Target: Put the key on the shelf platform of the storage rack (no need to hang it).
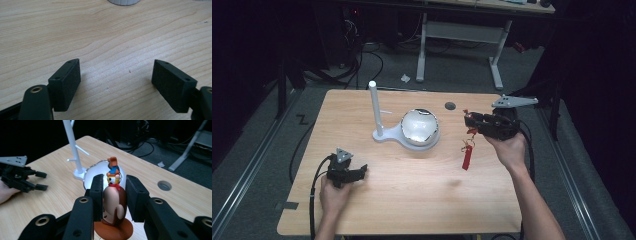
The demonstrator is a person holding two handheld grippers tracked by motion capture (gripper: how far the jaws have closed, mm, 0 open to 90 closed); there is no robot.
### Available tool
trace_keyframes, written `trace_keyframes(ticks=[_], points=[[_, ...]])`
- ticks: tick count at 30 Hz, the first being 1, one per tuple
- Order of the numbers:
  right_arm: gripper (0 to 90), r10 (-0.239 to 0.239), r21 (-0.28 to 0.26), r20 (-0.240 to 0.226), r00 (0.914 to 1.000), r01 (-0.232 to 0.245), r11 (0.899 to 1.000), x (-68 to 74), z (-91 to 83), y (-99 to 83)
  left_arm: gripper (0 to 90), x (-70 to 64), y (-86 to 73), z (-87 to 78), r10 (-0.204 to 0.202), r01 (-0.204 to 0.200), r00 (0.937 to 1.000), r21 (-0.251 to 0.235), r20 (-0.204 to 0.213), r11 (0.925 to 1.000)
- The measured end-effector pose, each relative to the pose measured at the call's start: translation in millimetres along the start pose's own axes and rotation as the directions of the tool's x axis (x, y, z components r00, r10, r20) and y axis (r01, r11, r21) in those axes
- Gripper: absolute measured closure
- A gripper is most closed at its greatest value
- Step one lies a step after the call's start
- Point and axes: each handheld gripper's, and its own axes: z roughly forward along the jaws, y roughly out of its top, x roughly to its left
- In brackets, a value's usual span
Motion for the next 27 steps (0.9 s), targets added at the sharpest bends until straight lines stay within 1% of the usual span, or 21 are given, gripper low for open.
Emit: trace_keyframes(ticks=[1, 2, 5, 6, 7, 10, 15, 16, 17, 19, 20, 23, 27], points=[[69.5, 0.000, 0.001, -0.006, 1.0000, 0.000, 1.000, 1.7, 1.3, 2.1, 23.6, 0.0, 0.0, 0.0, 0.000, 0.000, 1.0000, 0.000, 0.000, 1.0000], [69.5, -0.008, -0.003, -0.021, 0.9997, 0.008, 1.000, 5.0, 4.0, 6.5, 23.6, 0.0, 0.0, 0.0, 0.000, 0.000, 1.0000, 0.000, 0.000, 1.0000], [69.5, -0.012, -0.004, -0.035, 0.9993, 0.012, 1.000, 8.9, 6.8, 11.1, 23.6, 0.0, 0.0, 0.0, 0.000, 0.000, 1.0000, 0.000, 0.000, 1.0000], [69.5, -0.022, -0.006, -0.048, 0.9986, 0.022, 1.000, 12.6, 11.2, 16.8, 23.6, 0.0, 0.0, 0.0, 0.000, 0.000, 1.0000, 0.000, 0.000, 1.0000], [69.5, -0.022, -0.006, -0.048, 0.9986, 0.022, 1.000, 12.6, 11.2, 16.8, 23.6, 0.0, 0.0, 0.0, 0.000, 0.000, 1.0000, 0.000, 0.000, 1.0000], [69.4, -0.032, -0.009, -0.067, 0.9972, 0.031, 0.999, 18.4, 18.3, 27.0, 23.6, 0.0, 0.0, 0.0, 0.000, 0.000, 1.0000, 0.000, 0.000, 1.0000], [69.5, -0.038, -0.006, -0.080, 0.9961, 0.038, 0.999, 25.1, 29.0, 37.8, 23.6, 0.0, 0.0, 0.1, 0.000, 0.000, 1.0000, 0.000, -0.001, 1.0000], [69.5, -0.038, -0.006, -0.080, 0.9961, 0.038, 0.999, 25.1, 29.0, 37.8, 23.6, 0.0, 0.0, 0.1, 0.000, 0.000, 1.0000, 0.000, -0.001, 1.0000], [69.5, -0.042, -0.009, -0.088, 0.9952, 0.042, 0.999, 26.6, 33.9, 41.4, 23.6, 0.0, 0.0, 0.1, 0.000, 0.000, 1.0000, 0.000, -0.001, 1.0000], [69.5, -0.039, -0.008, -0.090, 0.9952, 0.039, 0.999, 27.5, 36.1, 43.2, 23.6, 0.0, 0.0, 0.1, 0.000, 0.000, 1.0000, 0.000, -0.001, 1.0000], [69.5, -0.034, -0.011, -0.098, 0.9946, 0.033, 0.999, 28.6, 41.1, 46.8, 23.6, 0.0, 0.0, 0.1, 0.000, 0.000, 1.0000, 0.000, -0.001, 1.0000], [69.5, -0.042, -0.009, -0.100, 0.9941, 0.042, 0.999, 31.0, 48.8, 52.9, 23.6, 0.0, 0.0, 0.1, 0.000, 0.000, 1.0000, 0.000, -0.001, 1.0000], [69.5, -0.039, -0.006, -0.096, 0.9946, 0.038, 0.999, 32.3, 58.4, 61.9, 23.6, 0.0, 0.0, 0.1, 0.000, 0.000, 1.0000, 0.000, -0.001, 1.0000]])
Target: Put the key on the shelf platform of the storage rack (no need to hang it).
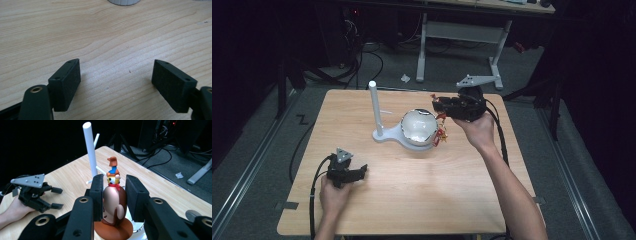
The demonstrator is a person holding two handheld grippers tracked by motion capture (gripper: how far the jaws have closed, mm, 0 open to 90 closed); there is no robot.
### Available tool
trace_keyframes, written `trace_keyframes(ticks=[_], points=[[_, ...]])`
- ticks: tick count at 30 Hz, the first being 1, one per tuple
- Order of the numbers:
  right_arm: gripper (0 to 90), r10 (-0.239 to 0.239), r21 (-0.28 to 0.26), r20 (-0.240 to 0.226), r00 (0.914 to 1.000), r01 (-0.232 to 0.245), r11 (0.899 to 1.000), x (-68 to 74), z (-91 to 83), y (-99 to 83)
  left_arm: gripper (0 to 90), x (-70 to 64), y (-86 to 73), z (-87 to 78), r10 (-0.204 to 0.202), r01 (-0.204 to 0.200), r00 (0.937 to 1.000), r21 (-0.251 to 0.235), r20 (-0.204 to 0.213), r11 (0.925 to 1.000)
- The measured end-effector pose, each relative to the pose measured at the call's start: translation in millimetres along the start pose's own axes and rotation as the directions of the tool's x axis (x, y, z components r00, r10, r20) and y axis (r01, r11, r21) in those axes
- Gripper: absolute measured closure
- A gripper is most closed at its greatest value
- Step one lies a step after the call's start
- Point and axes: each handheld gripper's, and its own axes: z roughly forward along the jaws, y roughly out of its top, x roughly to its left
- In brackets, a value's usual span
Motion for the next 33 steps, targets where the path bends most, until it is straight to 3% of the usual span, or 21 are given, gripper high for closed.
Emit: trace_keyframes(ticks=[15, 33], points=[[69.4, 0.013, 0.003, 0.042, 0.9990, -0.013, 1.000, -6.3, 29.9, 26.8, 23.6, 0.0, 0.0, 0.0, 0.000, 0.000, 1.0000, 0.000, 0.000, 1.0000], [69.3, 0.039, 0.023, 0.065, 0.9971, -0.041, 0.999, -12.0, 56.8, 21.5, 23.4, 0.0, 0.1, -0.1, 0.001, -0.001, 1.0000, 0.002, 0.001, 1.0000]])
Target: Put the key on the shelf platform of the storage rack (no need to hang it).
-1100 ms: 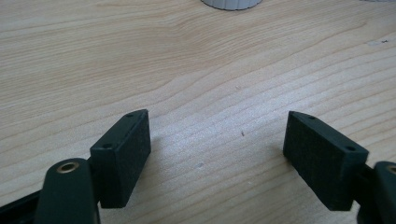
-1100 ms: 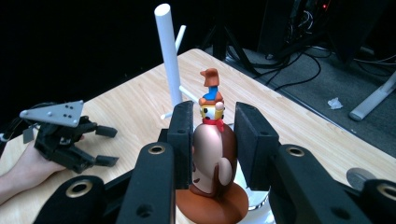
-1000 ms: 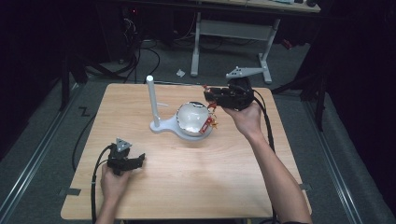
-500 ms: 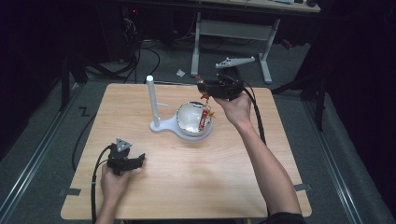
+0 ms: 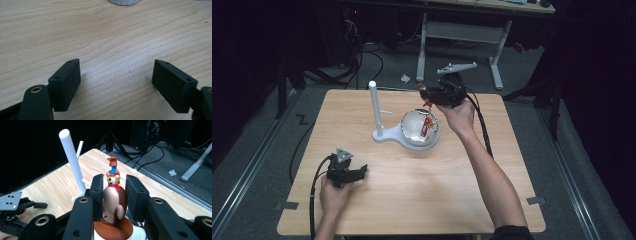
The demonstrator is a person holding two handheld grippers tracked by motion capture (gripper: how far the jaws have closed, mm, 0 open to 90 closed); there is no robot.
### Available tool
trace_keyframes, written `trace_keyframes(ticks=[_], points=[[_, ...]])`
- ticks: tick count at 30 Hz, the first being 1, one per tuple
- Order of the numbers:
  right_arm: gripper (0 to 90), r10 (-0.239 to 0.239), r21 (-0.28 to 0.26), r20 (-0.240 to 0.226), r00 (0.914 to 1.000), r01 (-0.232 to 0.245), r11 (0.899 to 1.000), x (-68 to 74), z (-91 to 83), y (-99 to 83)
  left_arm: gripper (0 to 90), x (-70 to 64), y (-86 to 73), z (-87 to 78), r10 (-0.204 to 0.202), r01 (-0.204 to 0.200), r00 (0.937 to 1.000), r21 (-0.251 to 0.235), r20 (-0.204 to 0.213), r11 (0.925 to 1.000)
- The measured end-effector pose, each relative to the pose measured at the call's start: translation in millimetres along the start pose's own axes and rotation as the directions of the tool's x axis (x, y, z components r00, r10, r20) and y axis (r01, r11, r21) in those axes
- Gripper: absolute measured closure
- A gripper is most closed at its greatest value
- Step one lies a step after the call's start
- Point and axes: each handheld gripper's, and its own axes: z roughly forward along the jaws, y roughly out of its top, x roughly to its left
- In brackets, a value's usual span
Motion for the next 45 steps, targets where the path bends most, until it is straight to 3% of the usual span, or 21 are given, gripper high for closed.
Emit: trace_keyframes(ticks=[15, 35, 45], points=[[69.3, 0.036, 0.019, -0.008, 0.9993, -0.035, 0.999, -3.8, 17.2, -17.5, 23.3, -0.1, 0.0, 0.0, 0.001, -0.001, 1.0000, 0.000, -0.001, 1.0000], [69.3, 0.089, 0.052, 0.028, 0.9957, -0.090, 0.995, -15.7, 38.3, -46.8, 23.2, -0.4, -0.1, -0.1, 0.002, -0.002, 1.0000, 0.001, -0.002, 1.0000], [69.3, 0.093, 0.073, 0.035, 0.9950, -0.096, 0.993, -15.9, 47.1, -49.8, 23.2, -0.4, -0.1, -0.1, 0.003, -0.003, 1.0000, 0.001, -0.002, 1.0000]])
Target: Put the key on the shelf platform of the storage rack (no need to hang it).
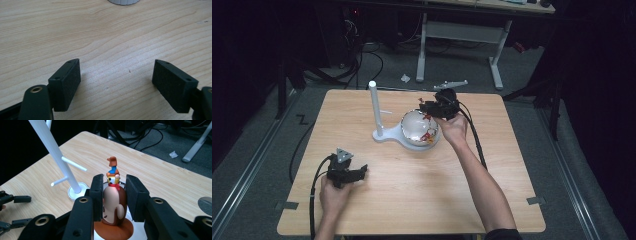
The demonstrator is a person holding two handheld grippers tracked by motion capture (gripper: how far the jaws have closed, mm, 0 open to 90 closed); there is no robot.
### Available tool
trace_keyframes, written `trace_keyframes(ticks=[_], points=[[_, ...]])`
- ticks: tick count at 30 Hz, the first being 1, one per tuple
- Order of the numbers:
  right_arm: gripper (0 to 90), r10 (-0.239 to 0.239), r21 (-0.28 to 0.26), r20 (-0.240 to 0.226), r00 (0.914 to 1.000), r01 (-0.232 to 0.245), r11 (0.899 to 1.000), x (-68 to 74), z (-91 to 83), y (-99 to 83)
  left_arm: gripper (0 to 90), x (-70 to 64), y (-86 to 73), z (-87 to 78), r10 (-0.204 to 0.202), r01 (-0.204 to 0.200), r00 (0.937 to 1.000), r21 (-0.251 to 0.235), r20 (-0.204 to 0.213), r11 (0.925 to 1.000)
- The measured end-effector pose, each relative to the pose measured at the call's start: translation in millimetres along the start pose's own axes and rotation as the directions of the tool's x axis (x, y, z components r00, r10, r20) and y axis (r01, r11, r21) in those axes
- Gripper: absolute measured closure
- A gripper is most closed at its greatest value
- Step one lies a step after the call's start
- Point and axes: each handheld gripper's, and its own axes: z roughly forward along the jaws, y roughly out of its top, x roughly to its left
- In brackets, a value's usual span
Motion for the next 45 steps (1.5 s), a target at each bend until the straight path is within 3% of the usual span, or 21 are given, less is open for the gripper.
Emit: trace_keyframes(ticks=[19, 31, 36, 45], points=[[69.3, -0.010, 0.006, 0.004, 0.9999, 0.010, 1.000, 2.6, 18.2, 6.9, 23.1, -0.1, -0.1, -0.1, 0.000, 0.000, 1.0000, 0.000, 0.002, 1.0000], [69.2, -0.005, -0.044, 0.031, 0.9995, 0.007, 0.999, 1.7, 18.3, 21.3, 23.1, -0.1, -0.2, -0.3, 0.004, -0.004, 1.0000, 0.001, 0.003, 1.0000], [69.2, -0.020, -0.015, 0.042, 0.9989, 0.020, 1.000, 2.4, 22.4, 17.3, 23.1, -0.1, -0.2, -0.3, 0.004, -0.004, 1.0000, 0.001, 0.004, 1.0000], [69.2, -0.058, 0.036, 0.021, 0.9981, 0.057, 0.998, 5.4, 29.8, -6.5, 23.1, -0.2, -0.2, -0.3, 0.002, -0.002, 1.0000, 0.000, 0.004, 1.0000]])
